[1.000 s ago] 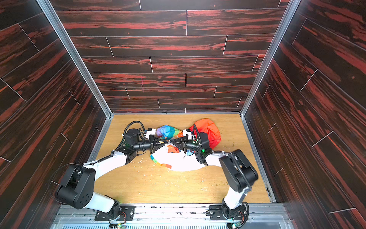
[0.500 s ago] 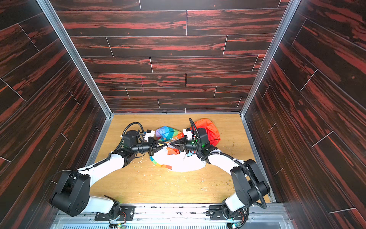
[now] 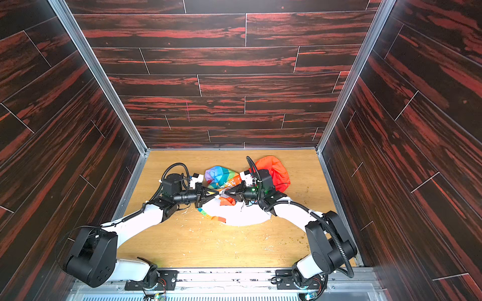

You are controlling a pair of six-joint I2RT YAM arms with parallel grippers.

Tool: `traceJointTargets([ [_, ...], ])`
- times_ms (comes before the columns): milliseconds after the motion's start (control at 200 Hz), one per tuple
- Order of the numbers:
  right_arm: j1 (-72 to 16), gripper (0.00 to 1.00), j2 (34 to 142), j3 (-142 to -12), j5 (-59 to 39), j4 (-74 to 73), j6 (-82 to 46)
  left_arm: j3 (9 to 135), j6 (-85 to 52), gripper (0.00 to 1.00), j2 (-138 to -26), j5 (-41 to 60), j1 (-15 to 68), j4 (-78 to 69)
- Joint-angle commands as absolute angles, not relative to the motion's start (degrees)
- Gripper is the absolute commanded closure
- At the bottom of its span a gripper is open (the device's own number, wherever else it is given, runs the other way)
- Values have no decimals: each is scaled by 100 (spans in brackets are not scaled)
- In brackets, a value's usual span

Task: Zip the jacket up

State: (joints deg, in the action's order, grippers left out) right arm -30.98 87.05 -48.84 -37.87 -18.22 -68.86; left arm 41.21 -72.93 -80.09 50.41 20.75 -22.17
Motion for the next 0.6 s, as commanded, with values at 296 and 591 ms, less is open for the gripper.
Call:
traceJointTargets([
  [296, -2816, 100, 8637, -4896, -2949, -914, -6536, 4104, -7172, 100, -7579, 5095, 1838, -2290],
  [591, -2816, 100, 8570, -4924, -2861, -783, -6434, 4124, -7067, 100, -7502, 5146, 1809, -2152],
])
